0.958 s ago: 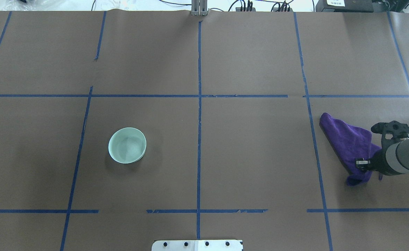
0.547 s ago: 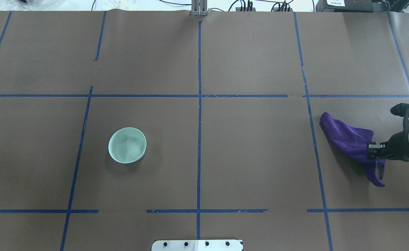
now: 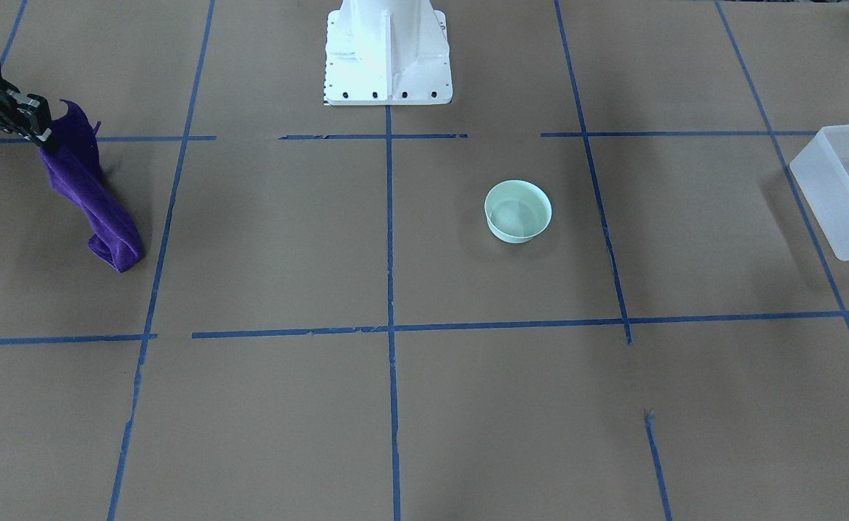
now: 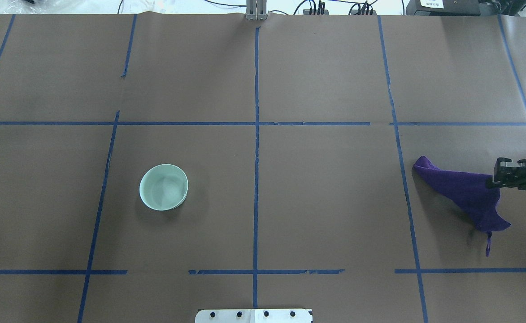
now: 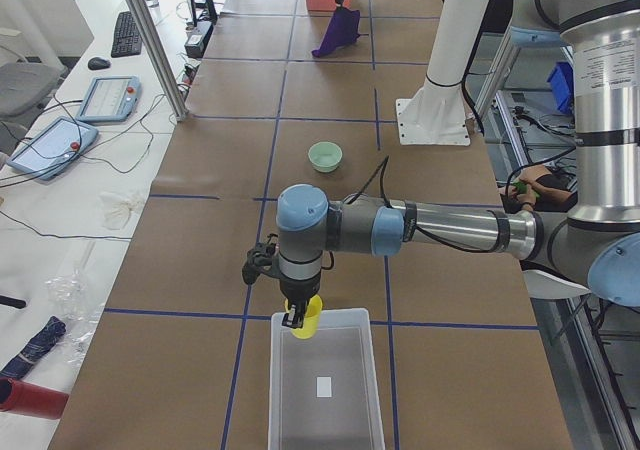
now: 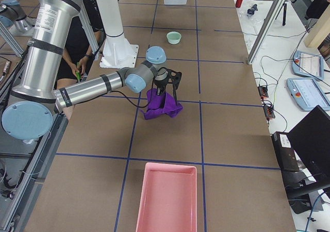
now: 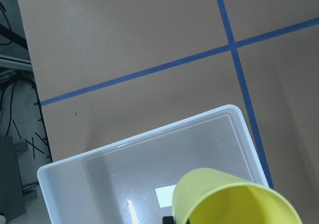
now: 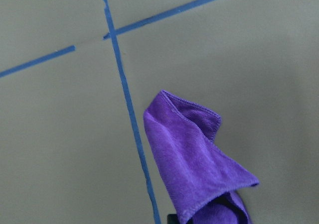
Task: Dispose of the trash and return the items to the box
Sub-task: 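Lower the yellow cup into the clear bin while the right gripper lifts the cloth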
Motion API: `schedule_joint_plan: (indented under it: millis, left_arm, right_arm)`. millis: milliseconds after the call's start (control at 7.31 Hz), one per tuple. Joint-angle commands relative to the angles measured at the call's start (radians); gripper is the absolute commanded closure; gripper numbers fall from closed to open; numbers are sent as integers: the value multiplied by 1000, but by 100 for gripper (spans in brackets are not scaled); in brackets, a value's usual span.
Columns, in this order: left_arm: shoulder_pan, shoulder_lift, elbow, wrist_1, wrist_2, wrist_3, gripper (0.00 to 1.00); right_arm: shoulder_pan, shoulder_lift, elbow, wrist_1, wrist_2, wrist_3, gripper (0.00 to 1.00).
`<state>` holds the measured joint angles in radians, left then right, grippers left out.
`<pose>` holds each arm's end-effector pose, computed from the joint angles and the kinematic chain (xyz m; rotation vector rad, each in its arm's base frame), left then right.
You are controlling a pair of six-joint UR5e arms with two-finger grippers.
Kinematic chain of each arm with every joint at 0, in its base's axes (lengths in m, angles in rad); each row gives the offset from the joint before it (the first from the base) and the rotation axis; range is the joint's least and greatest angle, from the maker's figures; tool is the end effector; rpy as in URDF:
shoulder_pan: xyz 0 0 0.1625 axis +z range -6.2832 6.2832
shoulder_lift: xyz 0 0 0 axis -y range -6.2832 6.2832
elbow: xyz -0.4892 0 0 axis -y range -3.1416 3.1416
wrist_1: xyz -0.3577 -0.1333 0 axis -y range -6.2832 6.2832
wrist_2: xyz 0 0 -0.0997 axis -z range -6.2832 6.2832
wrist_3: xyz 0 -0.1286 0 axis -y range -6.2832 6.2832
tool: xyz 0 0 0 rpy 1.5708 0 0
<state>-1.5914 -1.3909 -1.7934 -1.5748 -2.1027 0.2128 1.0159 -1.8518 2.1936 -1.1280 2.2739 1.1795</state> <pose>-0.0758 -0.3731 0.7346 0.1074 0.5238 0.2000 -0.1371 -0.3164 0.5116 -0.0218 -1.0044 0.2959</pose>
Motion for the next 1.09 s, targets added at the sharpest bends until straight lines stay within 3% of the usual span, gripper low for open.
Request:
schedule_joint_plan:
  millis: [0, 274, 958]
  left_arm:
    - [1, 39, 136, -206, -9, -21, 100]
    - [10, 43, 225, -322, -106, -38, 100]
    - [71, 41, 371, -424, -302, -33, 100]
  right_arm:
    - [90, -3, 79, 0, 19, -1, 100]
    - [171, -1, 116, 0, 19, -59, 100]
    - [346, -29, 104, -1, 18, -386, 100]
